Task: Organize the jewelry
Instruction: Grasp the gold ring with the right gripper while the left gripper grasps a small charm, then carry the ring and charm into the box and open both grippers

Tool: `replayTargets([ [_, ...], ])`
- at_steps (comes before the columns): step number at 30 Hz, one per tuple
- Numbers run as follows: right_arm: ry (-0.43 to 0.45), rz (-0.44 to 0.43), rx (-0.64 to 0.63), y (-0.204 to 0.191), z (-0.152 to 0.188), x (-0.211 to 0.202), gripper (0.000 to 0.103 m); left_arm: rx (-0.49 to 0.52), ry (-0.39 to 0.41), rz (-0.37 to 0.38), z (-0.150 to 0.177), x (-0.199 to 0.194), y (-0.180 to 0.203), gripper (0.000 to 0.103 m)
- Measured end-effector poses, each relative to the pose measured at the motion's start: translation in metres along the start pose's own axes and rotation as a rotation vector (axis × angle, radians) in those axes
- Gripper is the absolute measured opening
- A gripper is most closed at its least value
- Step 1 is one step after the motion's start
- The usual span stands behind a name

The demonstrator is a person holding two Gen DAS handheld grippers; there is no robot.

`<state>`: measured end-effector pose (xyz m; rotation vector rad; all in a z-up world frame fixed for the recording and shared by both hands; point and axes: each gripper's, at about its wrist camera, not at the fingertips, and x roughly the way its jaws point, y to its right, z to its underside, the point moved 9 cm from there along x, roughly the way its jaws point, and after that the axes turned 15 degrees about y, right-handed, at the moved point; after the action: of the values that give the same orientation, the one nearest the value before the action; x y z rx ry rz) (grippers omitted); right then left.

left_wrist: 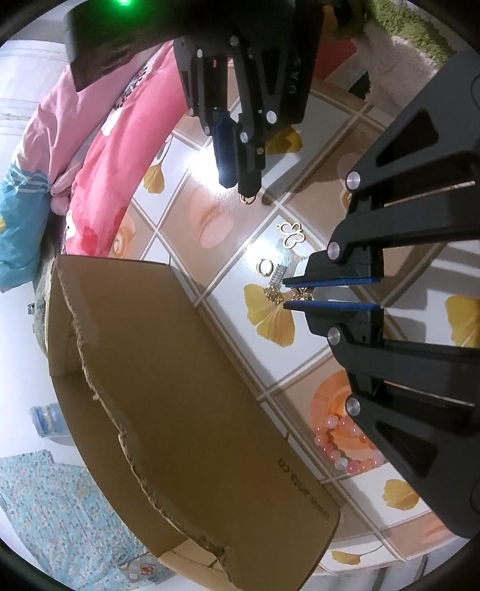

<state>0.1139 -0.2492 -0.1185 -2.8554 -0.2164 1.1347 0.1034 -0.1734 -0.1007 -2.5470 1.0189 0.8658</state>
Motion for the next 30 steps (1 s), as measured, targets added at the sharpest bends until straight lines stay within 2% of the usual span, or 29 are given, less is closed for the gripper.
replayTargets([
  [8, -0.005, 0.04, -0.091, -0.008, 0.004, 0.006, 0.017, -0.017, 0.004, -0.01, 0.0, -0.001, -0.007, 0.006],
  [10, -0.004, 0.039, -0.085, -0.008, 0.004, 0.006, 0.012, -0.016, 0.004, -0.01, 0.0, -0.001, -0.006, 0.006],
  [20, 0.009, 0.02, -0.024, -0.006, 0.001, 0.0, 0.01, -0.02, 0.039, -0.009, -0.005, -0.011, -0.008, 0.006],
  [26, 0.05, 0.02, -0.023, -0.007, -0.012, -0.013, 0.01, -0.018, 0.081, -0.013, -0.014, -0.027, -0.01, 0.006],
  [30, 0.118, 0.004, -0.017, -0.01, -0.037, -0.031, 0.01, -0.03, 0.143, -0.005, -0.035, -0.049, -0.016, 0.006],
])
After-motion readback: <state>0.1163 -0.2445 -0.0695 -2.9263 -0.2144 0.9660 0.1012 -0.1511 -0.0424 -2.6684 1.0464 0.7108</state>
